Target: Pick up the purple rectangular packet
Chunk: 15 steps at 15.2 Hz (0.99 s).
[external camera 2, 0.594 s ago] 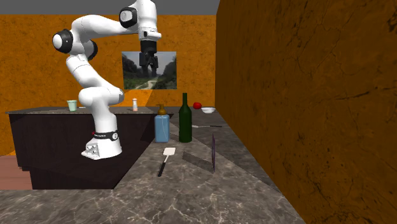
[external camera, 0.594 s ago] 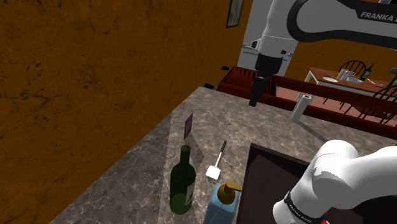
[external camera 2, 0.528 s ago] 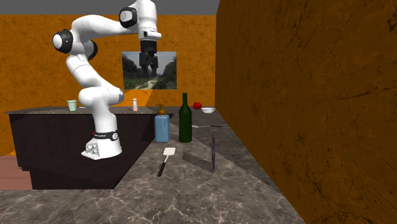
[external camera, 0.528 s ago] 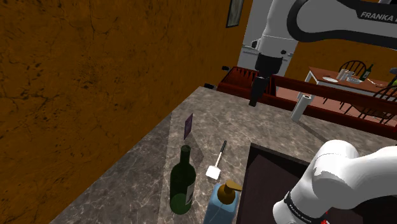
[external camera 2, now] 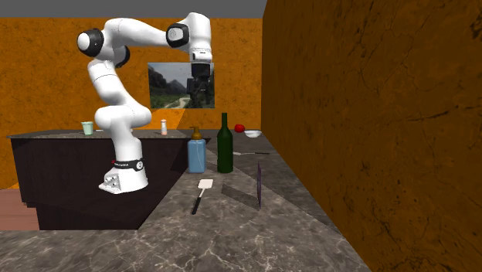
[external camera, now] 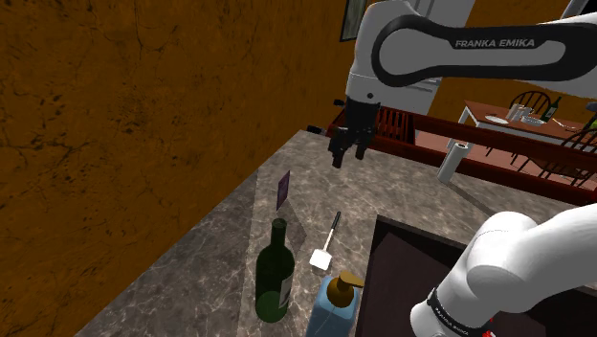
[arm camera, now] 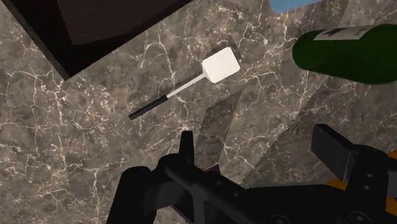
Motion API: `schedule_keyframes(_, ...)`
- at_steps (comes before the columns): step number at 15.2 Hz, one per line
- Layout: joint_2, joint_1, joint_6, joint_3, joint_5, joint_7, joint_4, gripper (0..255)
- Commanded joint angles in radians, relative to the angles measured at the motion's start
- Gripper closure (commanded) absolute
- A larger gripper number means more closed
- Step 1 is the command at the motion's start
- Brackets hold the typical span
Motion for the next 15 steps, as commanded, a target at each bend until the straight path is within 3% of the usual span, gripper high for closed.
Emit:
schedule_keyframes(1,0.063,-0.016,0.052,0.029,0.015,0.092,0.011,0)
schedule_keyframes(8,0.318,-0.07,0.208,0.095,0.023,0.385,0.107,0)
schedule_keyframes(15,0.578,-0.105,0.324,0.107,-0.009,0.662,0.248,0)
